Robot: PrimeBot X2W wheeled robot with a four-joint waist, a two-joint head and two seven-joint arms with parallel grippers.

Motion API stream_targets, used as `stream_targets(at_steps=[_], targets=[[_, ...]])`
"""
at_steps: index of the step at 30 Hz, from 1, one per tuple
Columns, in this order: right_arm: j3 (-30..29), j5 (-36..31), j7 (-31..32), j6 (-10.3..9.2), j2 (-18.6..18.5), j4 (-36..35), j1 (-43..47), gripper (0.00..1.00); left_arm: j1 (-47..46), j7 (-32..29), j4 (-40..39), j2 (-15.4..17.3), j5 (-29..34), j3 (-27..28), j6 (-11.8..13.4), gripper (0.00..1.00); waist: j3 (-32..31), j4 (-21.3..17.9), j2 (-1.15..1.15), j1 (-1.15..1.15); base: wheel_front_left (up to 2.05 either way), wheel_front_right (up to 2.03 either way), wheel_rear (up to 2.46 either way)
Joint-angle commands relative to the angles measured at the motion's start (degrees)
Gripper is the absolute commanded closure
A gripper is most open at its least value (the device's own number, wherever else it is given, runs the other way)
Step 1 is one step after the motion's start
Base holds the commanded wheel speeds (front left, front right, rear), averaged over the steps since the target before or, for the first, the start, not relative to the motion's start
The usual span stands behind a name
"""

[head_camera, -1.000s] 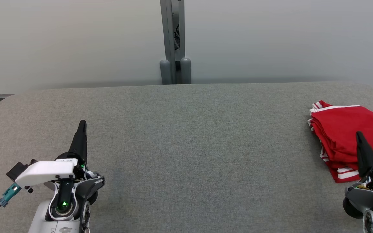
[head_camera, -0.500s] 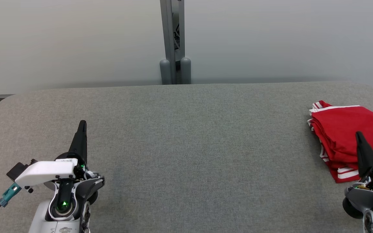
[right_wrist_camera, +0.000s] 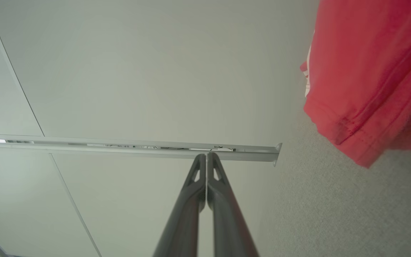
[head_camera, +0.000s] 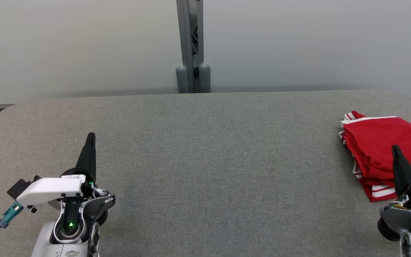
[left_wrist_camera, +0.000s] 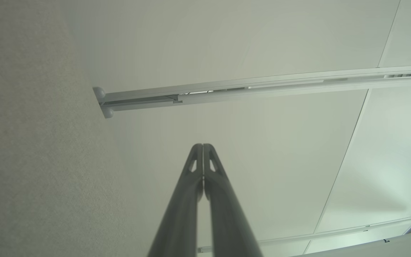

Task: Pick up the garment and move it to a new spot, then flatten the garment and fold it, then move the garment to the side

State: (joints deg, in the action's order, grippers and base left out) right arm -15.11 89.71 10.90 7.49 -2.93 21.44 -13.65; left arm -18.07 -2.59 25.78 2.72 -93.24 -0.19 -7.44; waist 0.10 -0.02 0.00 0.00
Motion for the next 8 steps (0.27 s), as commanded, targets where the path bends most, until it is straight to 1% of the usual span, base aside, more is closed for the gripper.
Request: stream_targets(at_steps=[1, 8], targets=[[-0.16, 0.05, 0.12, 0.00, -0.28, 0.07, -0.47, 1.00, -0.56, -0.24, -0.02, 0.29, -0.12, 0.18, -0.21, 1.00, 0.00, 0.00, 0.00, 0.00, 0.00, 0.00, 0.00], [-0.19, 0.03, 0.14, 0.00, -0.27, 0.07, -0.47, 1.00, -0.56, -0.24, -0.02, 0.30, -0.12, 0.17, -0.21, 1.00, 0.00, 0.00, 0.00, 0.00, 0.00, 0.00, 0.00]])
